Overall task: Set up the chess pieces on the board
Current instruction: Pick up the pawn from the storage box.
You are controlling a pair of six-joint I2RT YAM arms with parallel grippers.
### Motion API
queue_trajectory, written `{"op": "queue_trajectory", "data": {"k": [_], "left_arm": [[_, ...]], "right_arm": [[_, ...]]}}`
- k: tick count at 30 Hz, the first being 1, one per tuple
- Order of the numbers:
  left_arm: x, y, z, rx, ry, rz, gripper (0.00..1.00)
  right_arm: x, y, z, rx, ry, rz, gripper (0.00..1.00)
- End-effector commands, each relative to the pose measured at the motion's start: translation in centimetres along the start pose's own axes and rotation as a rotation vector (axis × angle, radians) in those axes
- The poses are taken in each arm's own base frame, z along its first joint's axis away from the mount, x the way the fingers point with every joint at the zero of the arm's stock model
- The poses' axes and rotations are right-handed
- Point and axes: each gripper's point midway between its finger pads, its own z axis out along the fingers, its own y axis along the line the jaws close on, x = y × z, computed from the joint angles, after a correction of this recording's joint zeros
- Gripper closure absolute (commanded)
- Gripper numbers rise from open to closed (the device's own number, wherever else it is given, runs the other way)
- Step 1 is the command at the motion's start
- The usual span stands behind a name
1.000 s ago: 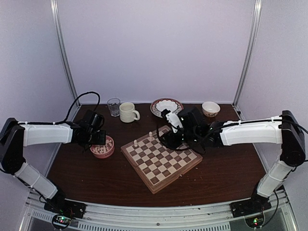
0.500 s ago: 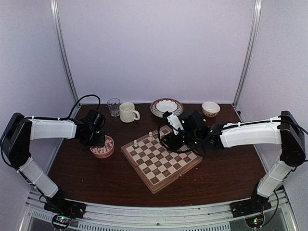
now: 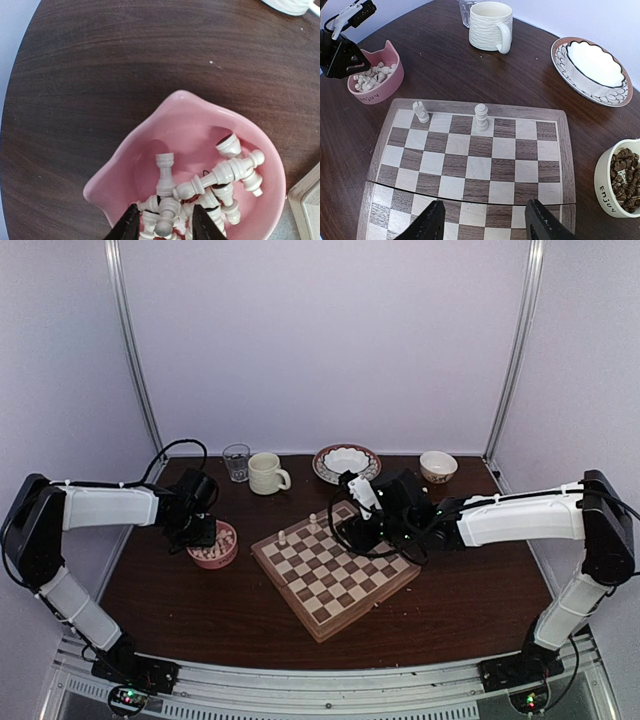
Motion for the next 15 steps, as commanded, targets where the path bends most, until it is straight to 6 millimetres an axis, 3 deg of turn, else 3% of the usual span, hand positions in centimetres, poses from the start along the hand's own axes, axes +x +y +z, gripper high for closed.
{"op": "queue_trajectory", "data": {"k": [1, 5, 15], "left_arm": [[-0.95, -0.33, -0.22, 0.013, -0.006, -0.018, 0.66], [-0.90, -0.30, -0.31, 0.013, -0.003, -0.013, 0.76], [-0.45, -0.03, 0.25, -0.021, 0.034, -0.013, 0.72]], "right_arm": [[-0.96, -0.13, -0.30, 0.018, -0.033, -0.003, 0.42], [-0.95, -0.12, -0.23, 0.018, -0.032, -0.003, 0.42], [-0.94, -0.03, -0.21, 0.015, -0.030, -0.002, 0.42]]}}
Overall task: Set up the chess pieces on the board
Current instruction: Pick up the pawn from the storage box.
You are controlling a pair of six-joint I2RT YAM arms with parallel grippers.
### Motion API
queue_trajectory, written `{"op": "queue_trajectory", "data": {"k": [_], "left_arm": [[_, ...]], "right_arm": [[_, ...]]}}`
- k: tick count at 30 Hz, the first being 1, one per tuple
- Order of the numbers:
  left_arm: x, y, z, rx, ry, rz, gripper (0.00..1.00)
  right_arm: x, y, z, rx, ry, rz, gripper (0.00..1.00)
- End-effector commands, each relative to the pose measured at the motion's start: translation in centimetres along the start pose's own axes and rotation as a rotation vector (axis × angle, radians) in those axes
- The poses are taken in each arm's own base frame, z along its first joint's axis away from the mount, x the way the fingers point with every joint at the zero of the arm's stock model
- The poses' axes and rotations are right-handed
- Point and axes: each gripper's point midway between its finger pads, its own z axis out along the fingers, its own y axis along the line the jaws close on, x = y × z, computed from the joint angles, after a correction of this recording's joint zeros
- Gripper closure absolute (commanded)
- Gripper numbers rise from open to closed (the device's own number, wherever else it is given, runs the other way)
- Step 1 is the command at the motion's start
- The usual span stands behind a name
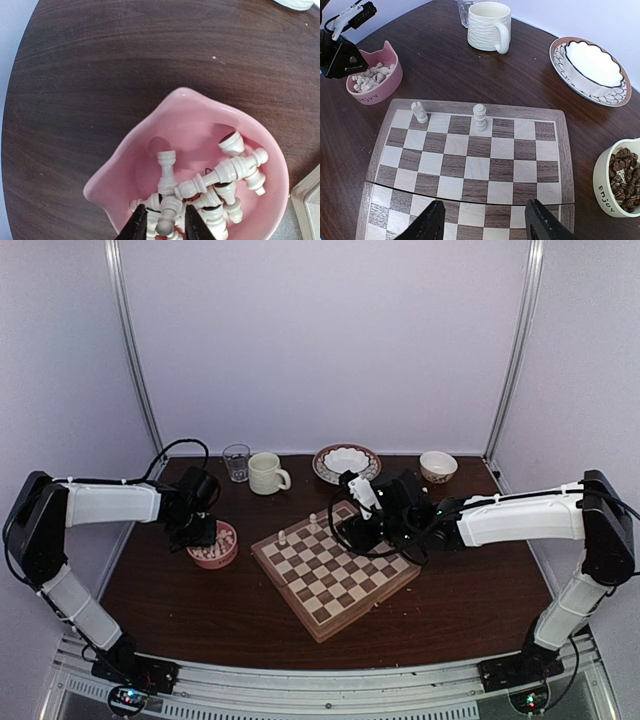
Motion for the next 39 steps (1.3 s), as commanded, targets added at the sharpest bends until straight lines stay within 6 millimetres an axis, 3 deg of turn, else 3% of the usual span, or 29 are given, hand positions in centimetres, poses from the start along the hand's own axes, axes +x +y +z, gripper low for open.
{"op": "queue_trajectory", "data": {"k": [1, 8, 11, 12, 25, 33, 39], "left_arm": [[-0.4, -0.1, 0.3, -0.005, 0.010, -0.014, 0.73], [-0.2, 0.0, 0.5, -0.017, 0.018, -0.016, 0.80], [-0.5, 0.2, 0.1, -0.017, 0.005, -0.016, 0.98], [-0.7, 0.2, -0.1, -0.013, -0.001, -0.016, 1.00], [-2.0, -0.5, -3.4, 0.100, -0.083, -0.028, 1.00], [-1.4, -5.0, -4.5, 0.334, -0.077, 0.033, 1.00], [-0.9, -7.9, -6.1, 0.355, -0.038, 0.160, 1.00]], "right_arm": [[-1.0, 0.0, -0.2, 0.009, -0.031, -0.002, 0.42], [-1.0, 0.2, -0.3, 0.002, -0.031, -0.001, 0.42], [-0.9, 0.2, -0.3, 0.004, -0.029, -0.001, 0.42], [-1.0, 0.1, -0.3, 0.004, -0.031, 0.000, 0.42], [-1.1, 0.0, -0.1, 0.016, -0.030, -0.010, 0.42], [-1.2, 0.0, -0.1, 0.017, -0.031, -0.014, 0.42], [-1.3, 0.0, 0.0, 0.018, -0.032, -0.016, 0.42]]}}
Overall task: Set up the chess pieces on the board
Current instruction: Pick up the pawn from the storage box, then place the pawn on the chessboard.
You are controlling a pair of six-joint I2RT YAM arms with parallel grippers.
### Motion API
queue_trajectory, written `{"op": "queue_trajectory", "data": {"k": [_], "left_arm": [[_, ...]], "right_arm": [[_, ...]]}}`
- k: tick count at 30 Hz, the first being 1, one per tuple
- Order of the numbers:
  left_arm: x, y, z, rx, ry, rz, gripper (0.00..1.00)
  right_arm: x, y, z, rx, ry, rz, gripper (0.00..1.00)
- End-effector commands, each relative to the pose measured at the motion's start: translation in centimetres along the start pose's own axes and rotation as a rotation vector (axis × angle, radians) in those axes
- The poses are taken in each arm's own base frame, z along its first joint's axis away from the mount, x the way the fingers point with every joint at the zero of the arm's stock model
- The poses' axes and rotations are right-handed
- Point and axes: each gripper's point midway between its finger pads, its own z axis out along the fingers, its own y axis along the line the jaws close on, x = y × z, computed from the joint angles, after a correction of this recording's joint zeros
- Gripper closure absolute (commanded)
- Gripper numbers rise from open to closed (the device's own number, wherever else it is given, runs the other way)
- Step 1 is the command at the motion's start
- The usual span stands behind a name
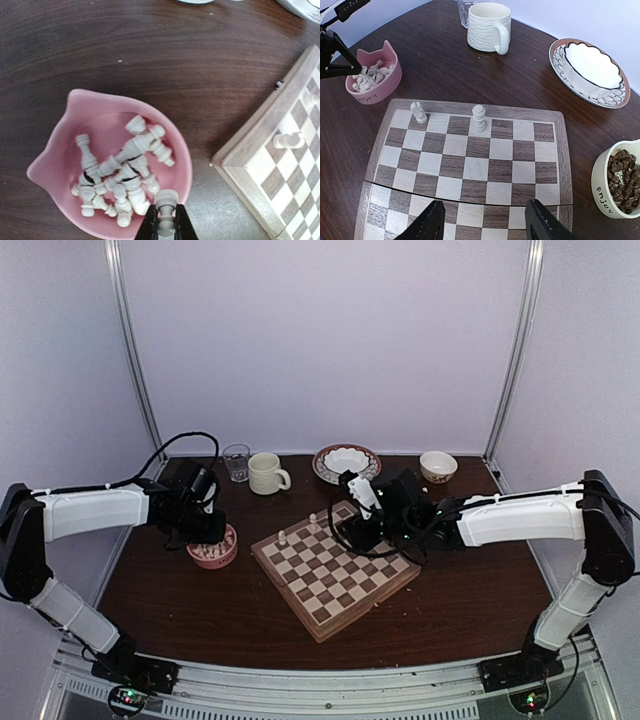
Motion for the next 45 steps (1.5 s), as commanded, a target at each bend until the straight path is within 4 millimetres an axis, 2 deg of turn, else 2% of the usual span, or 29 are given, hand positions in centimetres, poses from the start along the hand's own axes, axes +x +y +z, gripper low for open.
{"op": "queue_trajectory", "data": {"k": [1, 9, 13, 18, 21, 26, 34, 39, 45], "left_arm": [[-1.2, -4.0, -1.4, 0.071, -0.001, 0.116, 1.00], [0.3, -7.7, -1.6, 0.099, 0.116, 0.263, 1.00], [0.9, -10.5, -1.8, 0.148, 0.140, 0.346, 1.00], [1.7, -13.5, -2.3, 0.122, 0.155, 0.518, 1.00], [2.8, -14.9, -2.0, 0.106, 0.201, 0.595, 1.00], [4.3, -16.4, -1.3, 0.088, 0.310, 0.652, 1.00], [6.0, -18.4, -0.9, 0.130, 0.423, 0.678, 1.00], [7.4, -19.9, -0.3, 0.206, 0.501, 0.675, 1.00], [7.3, -20.3, 0.3, 0.192, 0.530, 0.677, 1.00]], "right_arm": [[-1.2, 0.0, 0.0, 0.015, -0.031, -0.006, 0.42], [-1.5, -0.2, 0.0, 0.031, -0.037, -0.012, 0.42], [-1.6, -0.4, -0.1, 0.039, -0.040, -0.014, 0.42], [-1.8, -0.9, -0.8, 0.062, -0.053, -0.012, 0.42], [-2.1, -1.6, -1.5, 0.093, -0.080, 0.006, 0.42], [-2.6, -3.7, -3.0, 0.180, -0.131, 0.078, 0.42], [-2.1, -8.8, -5.6, 0.320, -0.211, 0.232, 0.41], [-2.2, -9.5, -6.3, 0.325, -0.236, 0.251, 0.41], [-2.2, -9.2, -6.3, 0.312, -0.233, 0.245, 0.41]]}}
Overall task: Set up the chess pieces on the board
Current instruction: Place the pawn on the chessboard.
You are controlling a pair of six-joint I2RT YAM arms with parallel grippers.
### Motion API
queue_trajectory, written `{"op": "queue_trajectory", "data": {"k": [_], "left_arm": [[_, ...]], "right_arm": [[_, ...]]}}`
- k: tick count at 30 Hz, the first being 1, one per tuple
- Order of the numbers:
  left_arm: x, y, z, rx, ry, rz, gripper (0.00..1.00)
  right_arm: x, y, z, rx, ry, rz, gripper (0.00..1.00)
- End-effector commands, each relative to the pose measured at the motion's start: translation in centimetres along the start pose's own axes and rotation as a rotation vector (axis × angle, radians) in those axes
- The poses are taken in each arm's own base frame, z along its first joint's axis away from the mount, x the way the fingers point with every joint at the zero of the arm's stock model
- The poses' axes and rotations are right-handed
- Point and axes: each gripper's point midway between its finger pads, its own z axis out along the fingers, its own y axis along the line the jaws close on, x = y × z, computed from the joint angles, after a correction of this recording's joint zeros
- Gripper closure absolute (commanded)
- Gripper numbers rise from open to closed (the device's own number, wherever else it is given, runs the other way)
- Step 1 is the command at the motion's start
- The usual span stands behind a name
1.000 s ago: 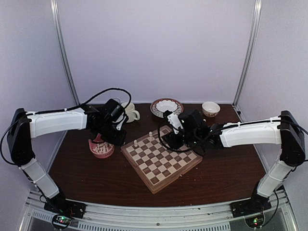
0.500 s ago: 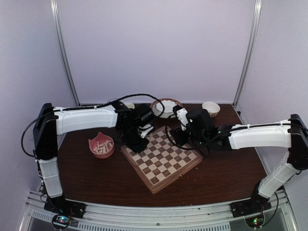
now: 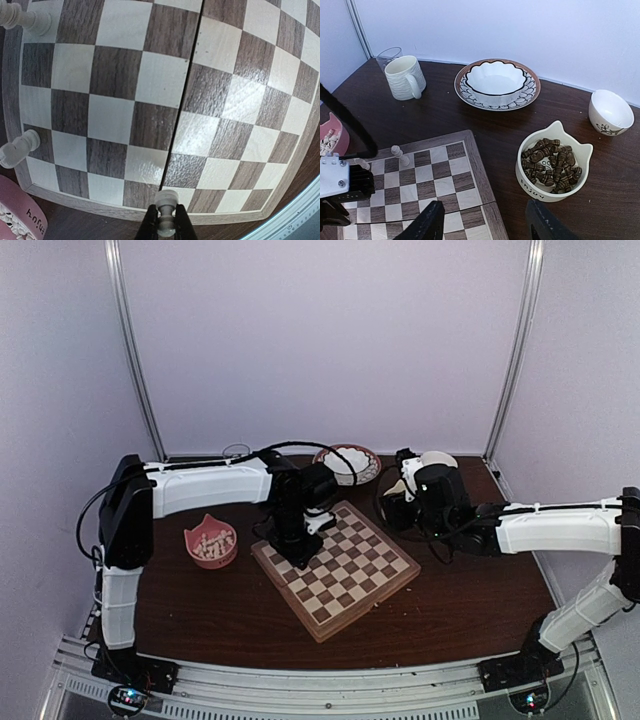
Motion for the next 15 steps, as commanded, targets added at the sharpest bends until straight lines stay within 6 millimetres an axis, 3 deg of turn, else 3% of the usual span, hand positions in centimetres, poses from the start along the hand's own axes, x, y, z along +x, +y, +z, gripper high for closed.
{"op": "queue_trajectory", "data": {"k": [1, 7, 15], "left_arm": [[0.04, -0.76, 0.02, 0.028, 0.038, 0.019, 1.00], [-0.32, -0.60, 0.44, 0.016, 0.041, 0.013, 0.91], [-0.51, -0.50, 1.00, 0.008, 0.049, 0.011, 0.89]], "right_arm": [[-1.20, -0.13, -0.50, 0.001, -0.042, 0.027, 0.41], [-1.37, -0.16, -0.72, -0.003, -0.051, 0.028, 0.41], [-1.42, -0.21, -0.87, -0.005, -0.059, 0.029, 0.41]]}}
